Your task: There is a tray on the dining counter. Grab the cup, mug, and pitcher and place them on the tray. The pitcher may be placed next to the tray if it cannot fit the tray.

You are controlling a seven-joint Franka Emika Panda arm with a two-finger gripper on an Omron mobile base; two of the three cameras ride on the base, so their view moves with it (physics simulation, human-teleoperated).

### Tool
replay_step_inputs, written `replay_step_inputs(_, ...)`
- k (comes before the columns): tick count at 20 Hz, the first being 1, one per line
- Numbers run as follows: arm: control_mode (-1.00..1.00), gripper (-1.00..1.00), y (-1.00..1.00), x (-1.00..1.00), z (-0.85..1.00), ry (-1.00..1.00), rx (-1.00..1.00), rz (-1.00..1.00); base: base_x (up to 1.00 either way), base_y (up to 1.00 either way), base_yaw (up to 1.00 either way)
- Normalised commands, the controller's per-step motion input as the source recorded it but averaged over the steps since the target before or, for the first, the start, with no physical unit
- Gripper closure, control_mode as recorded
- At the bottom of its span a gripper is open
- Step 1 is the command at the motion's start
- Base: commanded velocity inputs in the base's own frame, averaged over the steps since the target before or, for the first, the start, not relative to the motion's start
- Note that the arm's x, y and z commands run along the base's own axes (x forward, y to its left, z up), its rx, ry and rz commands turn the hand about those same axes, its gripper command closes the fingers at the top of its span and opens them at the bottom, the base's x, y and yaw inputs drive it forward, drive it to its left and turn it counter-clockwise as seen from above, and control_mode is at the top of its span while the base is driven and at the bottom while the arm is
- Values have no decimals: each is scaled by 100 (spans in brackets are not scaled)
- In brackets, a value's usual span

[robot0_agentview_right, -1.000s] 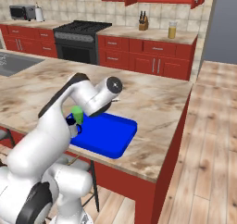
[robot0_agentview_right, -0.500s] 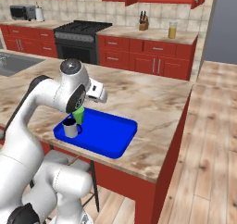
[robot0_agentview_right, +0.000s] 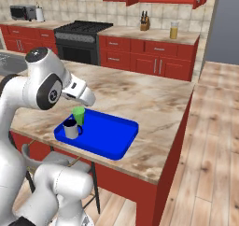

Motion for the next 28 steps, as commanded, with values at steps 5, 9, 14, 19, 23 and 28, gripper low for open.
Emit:
replay_step_inputs(5,-100,-100,-10,-100,12,0,-6,4,0,0,0)
replay_step_inputs(9,-100,-100,-2,-90,16,0,-6,14,0,0,0)
replay_step_inputs(14,-100,-100,0,-58,7,0,-1,17,0,0,0)
replay_step_inputs(19,-100,-100,0,-33,2,0,0,4,0,0,0)
replay_step_inputs(23,-100,-100,0,-19,0,0,0,0,0,0,0)
replay_step_inputs(28,100,-100,-4,-28,0,0,0,0,-14,-11,0)
